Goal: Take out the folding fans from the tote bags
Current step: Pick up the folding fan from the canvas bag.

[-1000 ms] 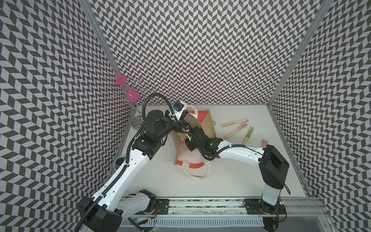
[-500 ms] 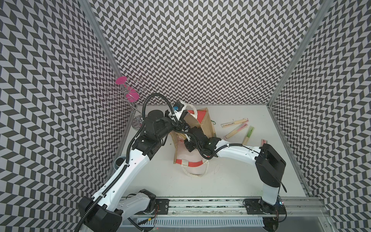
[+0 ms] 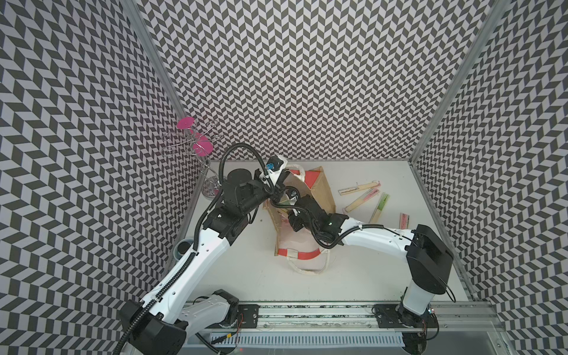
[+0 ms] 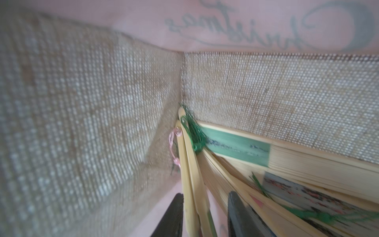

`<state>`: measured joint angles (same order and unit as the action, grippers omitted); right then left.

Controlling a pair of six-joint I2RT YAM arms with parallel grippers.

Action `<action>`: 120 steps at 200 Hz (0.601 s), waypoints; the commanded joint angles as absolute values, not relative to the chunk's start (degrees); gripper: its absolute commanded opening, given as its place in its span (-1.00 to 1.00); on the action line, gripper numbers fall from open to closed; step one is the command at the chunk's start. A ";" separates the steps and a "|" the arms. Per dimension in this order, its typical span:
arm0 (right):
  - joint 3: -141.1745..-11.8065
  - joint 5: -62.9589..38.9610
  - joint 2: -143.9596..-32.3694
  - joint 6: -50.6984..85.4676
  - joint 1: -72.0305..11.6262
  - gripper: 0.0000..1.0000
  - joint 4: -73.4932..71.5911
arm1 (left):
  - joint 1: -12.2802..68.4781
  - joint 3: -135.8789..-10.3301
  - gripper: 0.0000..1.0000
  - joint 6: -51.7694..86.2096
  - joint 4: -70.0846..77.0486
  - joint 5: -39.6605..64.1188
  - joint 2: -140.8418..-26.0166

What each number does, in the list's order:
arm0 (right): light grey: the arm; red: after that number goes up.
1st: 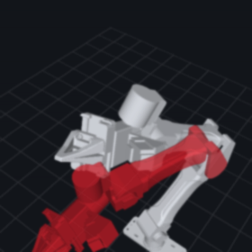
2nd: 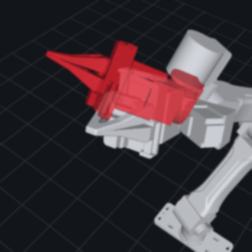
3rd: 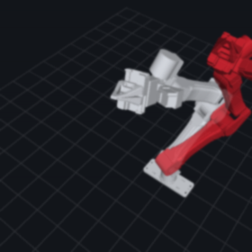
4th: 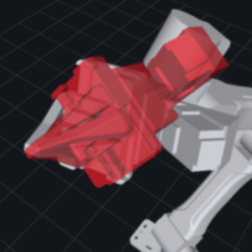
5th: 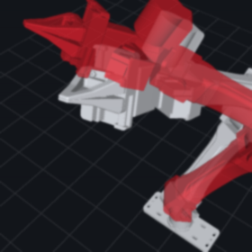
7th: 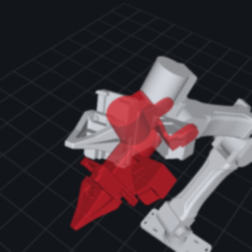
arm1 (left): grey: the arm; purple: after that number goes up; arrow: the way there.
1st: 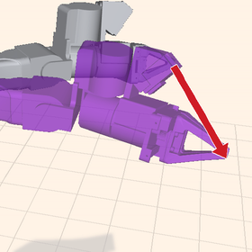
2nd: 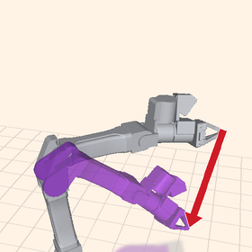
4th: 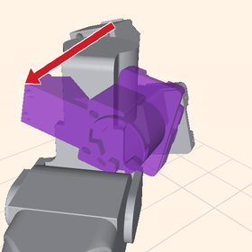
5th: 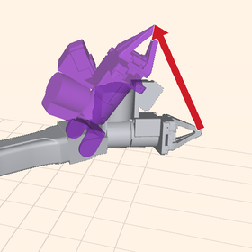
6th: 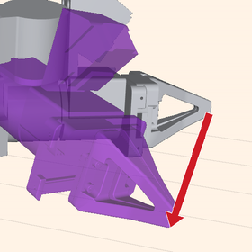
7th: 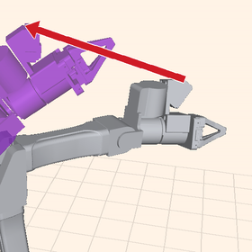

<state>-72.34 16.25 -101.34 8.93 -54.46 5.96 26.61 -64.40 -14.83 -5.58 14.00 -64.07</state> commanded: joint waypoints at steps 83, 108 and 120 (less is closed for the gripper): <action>-77.55 17.51 -106.91 11.34 -53.01 -0.28 8.08 | 26.39 -65.18 -1.00 -14.92 -0.97 15.04 -62.41; -77.79 15.56 -107.90 10.65 -52.92 -0.29 8.69 | 26.37 -65.09 -1.00 -14.94 -0.87 14.95 -62.40; -78.09 14.14 -108.43 10.40 -52.96 -0.29 9.03 | 26.45 -65.09 -1.00 -14.93 -0.71 14.95 -62.40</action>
<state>-76.27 16.62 -106.74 9.91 -54.17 8.97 26.48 -64.40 -14.90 -5.61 13.74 -64.10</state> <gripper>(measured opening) 0.357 0.049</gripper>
